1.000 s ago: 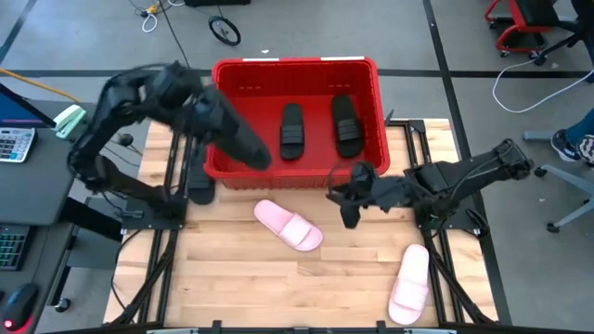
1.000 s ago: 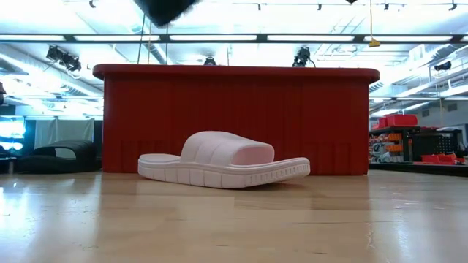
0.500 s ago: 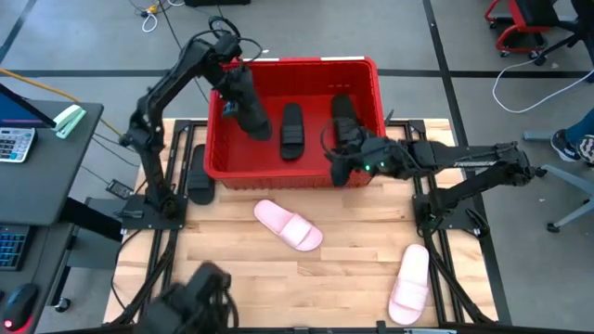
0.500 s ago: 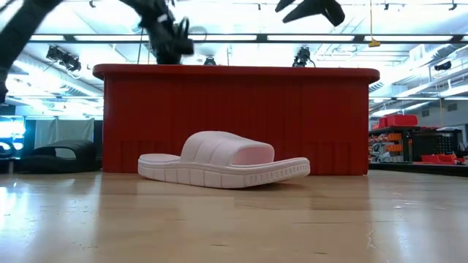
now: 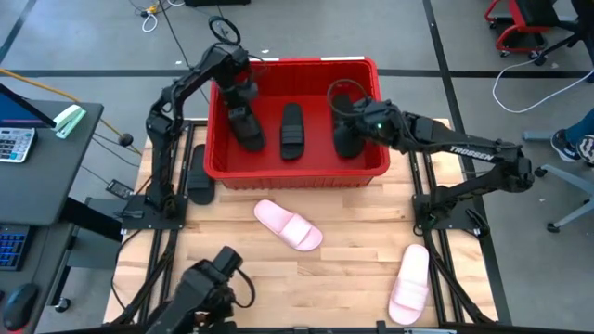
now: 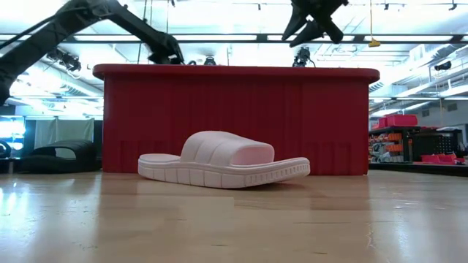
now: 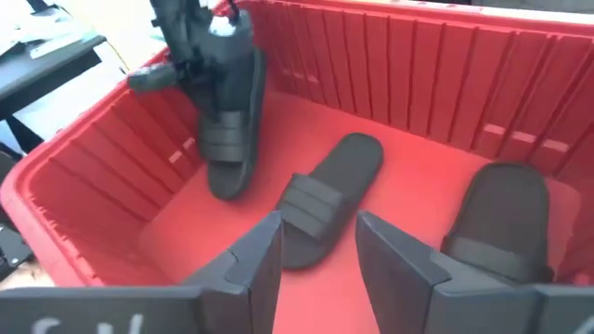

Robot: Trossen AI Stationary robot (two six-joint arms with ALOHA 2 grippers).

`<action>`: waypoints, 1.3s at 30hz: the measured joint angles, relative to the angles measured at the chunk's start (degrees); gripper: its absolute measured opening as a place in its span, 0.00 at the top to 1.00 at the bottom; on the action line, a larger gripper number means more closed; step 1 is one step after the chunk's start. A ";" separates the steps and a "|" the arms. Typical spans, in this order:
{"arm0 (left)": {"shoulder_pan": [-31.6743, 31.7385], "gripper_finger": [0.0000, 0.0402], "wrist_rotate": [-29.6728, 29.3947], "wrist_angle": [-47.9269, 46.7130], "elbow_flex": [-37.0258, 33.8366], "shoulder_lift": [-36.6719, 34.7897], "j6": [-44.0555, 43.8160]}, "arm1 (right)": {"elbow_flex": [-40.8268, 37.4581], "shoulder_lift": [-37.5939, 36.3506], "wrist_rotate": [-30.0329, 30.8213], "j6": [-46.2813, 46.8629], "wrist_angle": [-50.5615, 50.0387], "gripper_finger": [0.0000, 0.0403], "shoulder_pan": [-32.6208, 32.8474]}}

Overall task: Pick and place slides into bin
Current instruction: Put the black slide into the red bin, then adjust the black slide in the red bin

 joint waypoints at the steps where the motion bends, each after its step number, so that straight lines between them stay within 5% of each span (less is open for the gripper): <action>1: -0.52 0.89 -2.19 0.15 0.01 0.42 0.02 | 0.00 0.00 -0.68 -0.29 0.00 0.64 -0.77; 13: -2.47 0.67 -13.47 4.16 0.07 3.96 -7.24 | 0.00 0.00 -6.41 -4.56 0.10 0.64 -3.59; 20: -3.83 0.59 -14.14 2.79 2.79 -0.91 -8.38 | 0.00 1.07 -17.28 -6.21 5.19 0.64 -7.75; 28: -8.81 0.65 -14.07 4.01 19.38 -4.75 -12.15 | 0.02 10.70 -33.18 -2.99 13.94 0.64 -17.69; 34: -12.28 0.75 -14.40 20.76 12.93 -14.71 -13.28 | 0.00 21.38 -37.09 -7.48 14.12 0.71 -19.71; 39: -14.25 0.90 -14.55 31.58 12.73 -18.27 -20.27 | 0.00 24.88 -36.51 -14.05 14.03 0.95 -19.68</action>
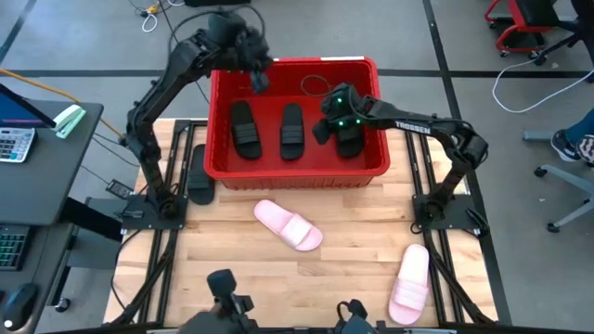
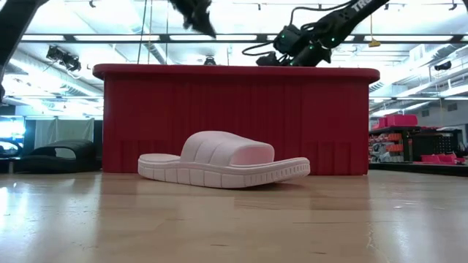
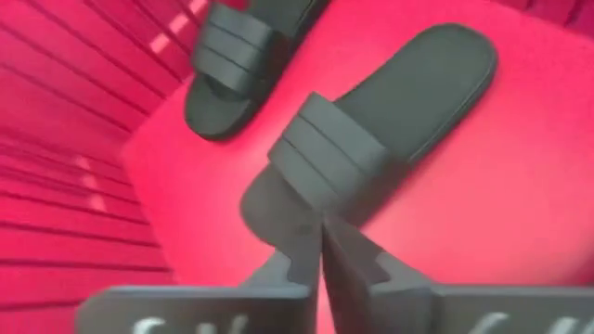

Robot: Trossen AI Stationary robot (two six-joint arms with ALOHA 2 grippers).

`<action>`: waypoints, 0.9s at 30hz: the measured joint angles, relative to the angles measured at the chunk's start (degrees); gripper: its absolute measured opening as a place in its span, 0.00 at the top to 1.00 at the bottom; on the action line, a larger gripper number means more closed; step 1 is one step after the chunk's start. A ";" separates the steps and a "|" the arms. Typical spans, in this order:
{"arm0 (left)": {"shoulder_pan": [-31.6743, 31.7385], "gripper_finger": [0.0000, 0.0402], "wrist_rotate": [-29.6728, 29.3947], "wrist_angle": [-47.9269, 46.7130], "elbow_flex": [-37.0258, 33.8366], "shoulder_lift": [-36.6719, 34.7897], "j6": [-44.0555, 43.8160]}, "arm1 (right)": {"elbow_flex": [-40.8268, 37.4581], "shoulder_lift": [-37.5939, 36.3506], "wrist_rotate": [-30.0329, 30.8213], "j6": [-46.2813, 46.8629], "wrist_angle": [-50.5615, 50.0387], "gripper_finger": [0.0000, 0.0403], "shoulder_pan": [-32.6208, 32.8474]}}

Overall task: Pick and place slides into bin
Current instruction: Adjust the black slide in the red bin

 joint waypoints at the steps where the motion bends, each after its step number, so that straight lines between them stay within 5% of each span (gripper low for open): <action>1: -0.21 0.94 -0.04 2.88 0.01 -0.76 -1.76 | 0.00 0.24 0.72 -1.60 0.03 0.97 0.16; 10: -0.75 0.95 -0.24 23.59 0.02 -2.42 -7.91 | 0.19 5.39 3.47 -2.99 3.27 0.99 0.81; 19: -0.89 0.97 -0.24 22.76 0.02 -2.43 -8.01 | 9.58 15.78 2.97 1.48 2.50 0.99 1.21; 27: -0.88 0.99 -0.22 22.70 0.02 -2.43 -9.15 | 22.45 22.97 12.41 -4.64 -18.08 1.00 1.99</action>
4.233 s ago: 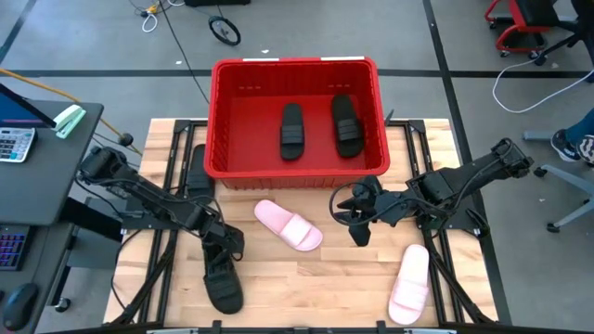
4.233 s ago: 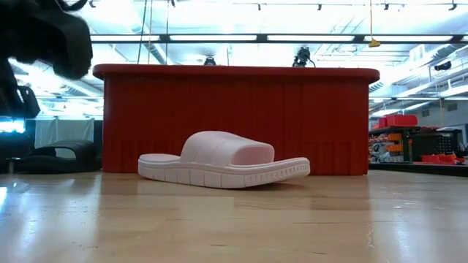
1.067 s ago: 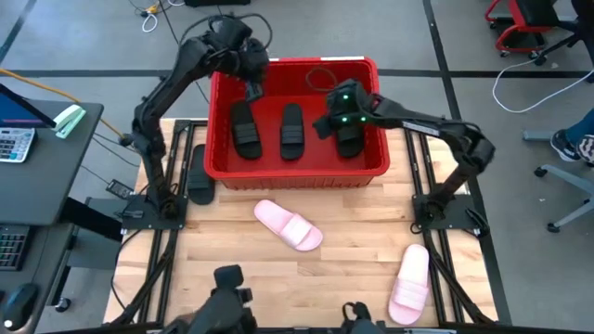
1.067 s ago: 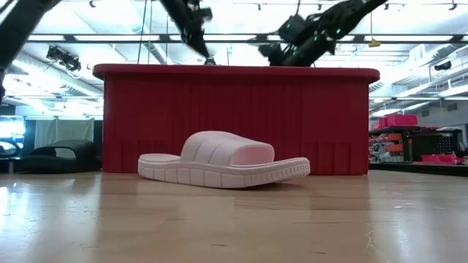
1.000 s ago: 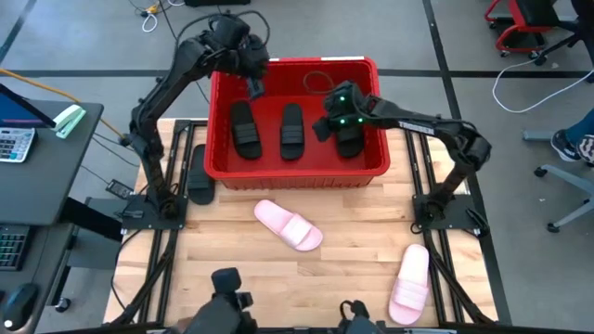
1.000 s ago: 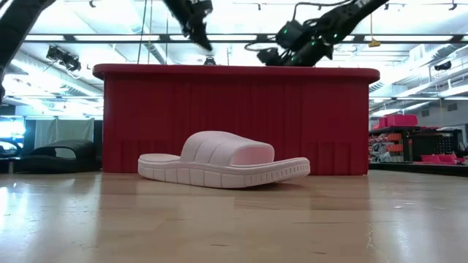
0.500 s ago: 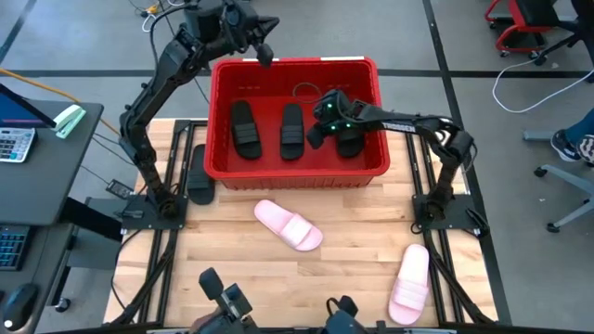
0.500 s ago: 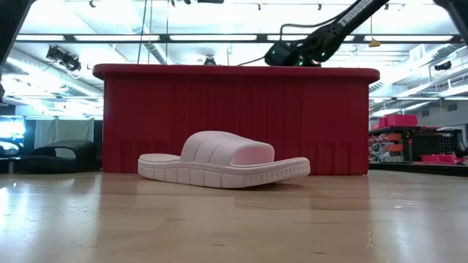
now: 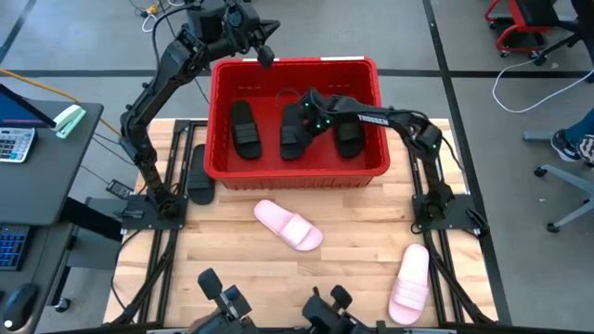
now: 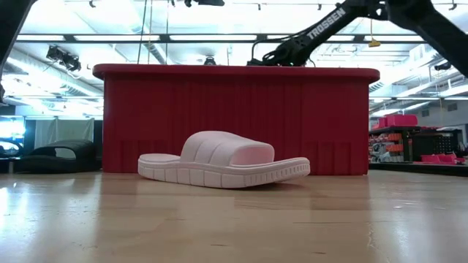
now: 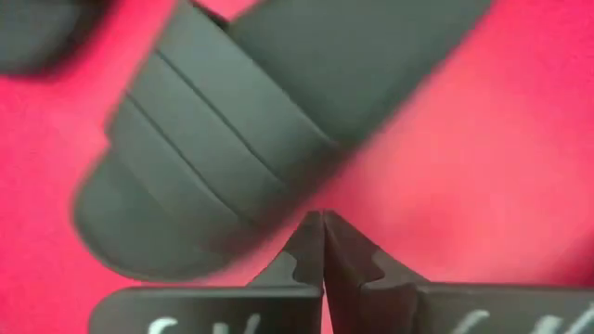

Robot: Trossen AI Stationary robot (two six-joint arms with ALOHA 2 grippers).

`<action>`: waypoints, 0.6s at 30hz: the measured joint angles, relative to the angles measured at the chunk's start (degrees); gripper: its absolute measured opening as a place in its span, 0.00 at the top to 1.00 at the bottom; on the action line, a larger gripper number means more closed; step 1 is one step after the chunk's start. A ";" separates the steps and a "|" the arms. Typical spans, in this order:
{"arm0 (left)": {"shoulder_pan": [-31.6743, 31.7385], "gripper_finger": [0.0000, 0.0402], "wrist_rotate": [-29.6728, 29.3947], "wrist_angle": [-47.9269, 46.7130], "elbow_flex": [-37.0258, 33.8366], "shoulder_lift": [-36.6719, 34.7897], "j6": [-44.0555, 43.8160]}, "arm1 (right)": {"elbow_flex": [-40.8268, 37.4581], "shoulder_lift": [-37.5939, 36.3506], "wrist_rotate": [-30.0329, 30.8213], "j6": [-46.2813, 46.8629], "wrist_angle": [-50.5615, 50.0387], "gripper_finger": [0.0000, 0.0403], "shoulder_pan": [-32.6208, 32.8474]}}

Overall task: Pick and place slides into bin
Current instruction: Adjust the black slide in the red bin

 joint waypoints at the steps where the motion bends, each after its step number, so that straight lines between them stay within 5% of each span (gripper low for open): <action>1: 0.02 0.99 -0.02 0.00 0.00 0.00 0.24 | 0.73 0.08 2.05 -1.63 -1.49 1.00 0.14; 5: 0.22 0.96 -0.02 -0.80 0.00 0.00 0.57 | 1.27 -1.95 7.07 -6.53 -1.62 1.00 1.02; 18: 0.02 0.96 -0.03 -2.47 0.00 -0.22 1.96 | 1.23 4.28 0.55 -0.90 1.20 1.00 0.73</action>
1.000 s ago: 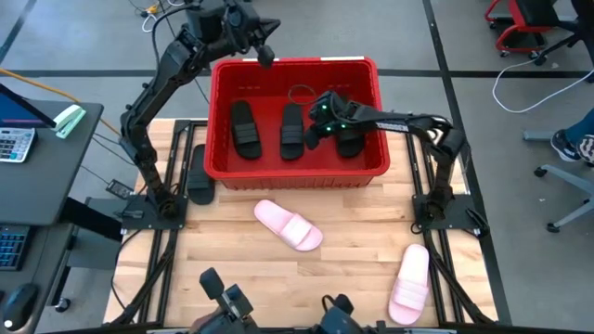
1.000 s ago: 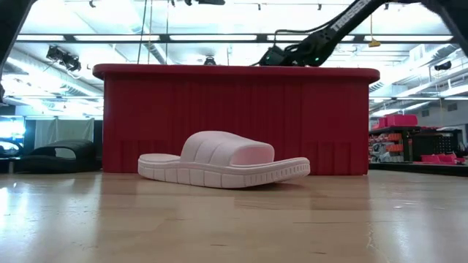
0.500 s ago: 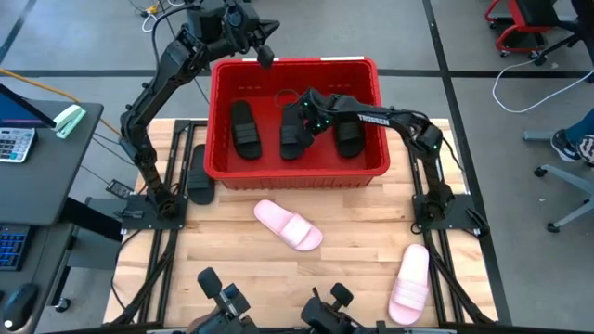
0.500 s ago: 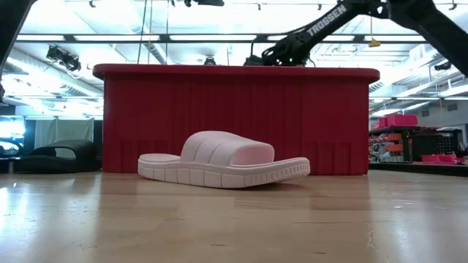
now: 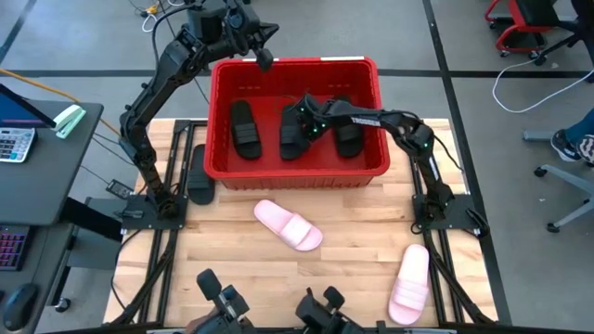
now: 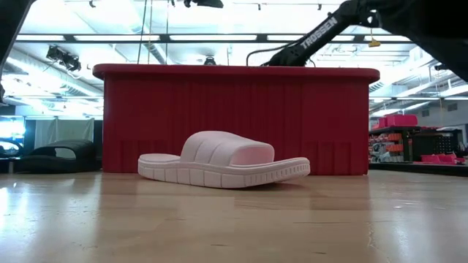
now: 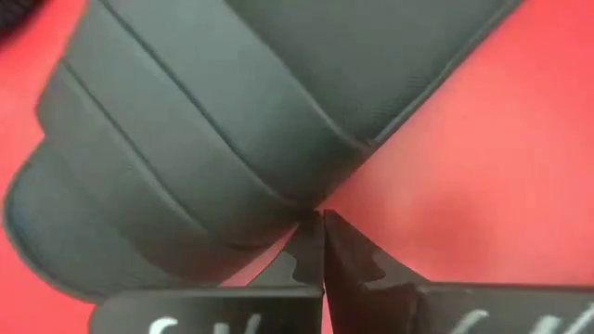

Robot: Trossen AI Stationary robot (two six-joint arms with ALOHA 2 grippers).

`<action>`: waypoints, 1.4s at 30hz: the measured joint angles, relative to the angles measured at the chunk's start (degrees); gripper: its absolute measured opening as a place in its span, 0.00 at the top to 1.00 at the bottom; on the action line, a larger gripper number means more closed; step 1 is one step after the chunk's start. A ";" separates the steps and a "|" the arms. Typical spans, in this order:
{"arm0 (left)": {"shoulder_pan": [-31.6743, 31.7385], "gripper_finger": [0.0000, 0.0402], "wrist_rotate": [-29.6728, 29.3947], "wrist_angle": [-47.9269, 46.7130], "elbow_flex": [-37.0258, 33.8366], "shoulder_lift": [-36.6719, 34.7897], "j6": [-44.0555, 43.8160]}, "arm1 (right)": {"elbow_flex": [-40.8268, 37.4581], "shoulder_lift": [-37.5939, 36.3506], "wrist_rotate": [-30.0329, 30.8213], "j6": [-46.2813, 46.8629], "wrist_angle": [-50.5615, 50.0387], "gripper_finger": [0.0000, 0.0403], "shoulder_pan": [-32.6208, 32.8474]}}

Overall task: Pick and place slides into bin
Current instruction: Adjust the black slide in the red bin

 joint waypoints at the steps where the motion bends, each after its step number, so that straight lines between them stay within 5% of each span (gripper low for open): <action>1: 0.00 0.96 -0.02 0.00 0.00 -0.02 0.00 | -0.10 0.36 -0.78 0.32 1.43 1.00 0.13; 6: 0.14 0.98 -0.07 0.02 0.00 -0.02 0.02 | 0.26 1.88 -5.09 4.37 11.73 1.00 0.47; 15: 0.17 0.95 -0.08 -0.03 0.00 -0.02 -0.09 | 1.76 1.92 -12.64 2.22 12.69 1.00 -0.66; 23: -0.86 0.99 -0.06 -1.48 0.04 -1.01 -2.14 | 3.92 1.92 -14.12 12.28 13.07 1.00 -1.80; 30: -2.63 0.97 0.02 -1.70 0.00 -3.62 -1.42 | 3.97 1.92 -8.26 17.14 8.32 1.00 -4.68; 42: -3.04 0.97 -0.41 -1.53 0.00 -6.39 0.91 | 4.02 8.43 -12.81 28.71 16.48 1.00 -5.84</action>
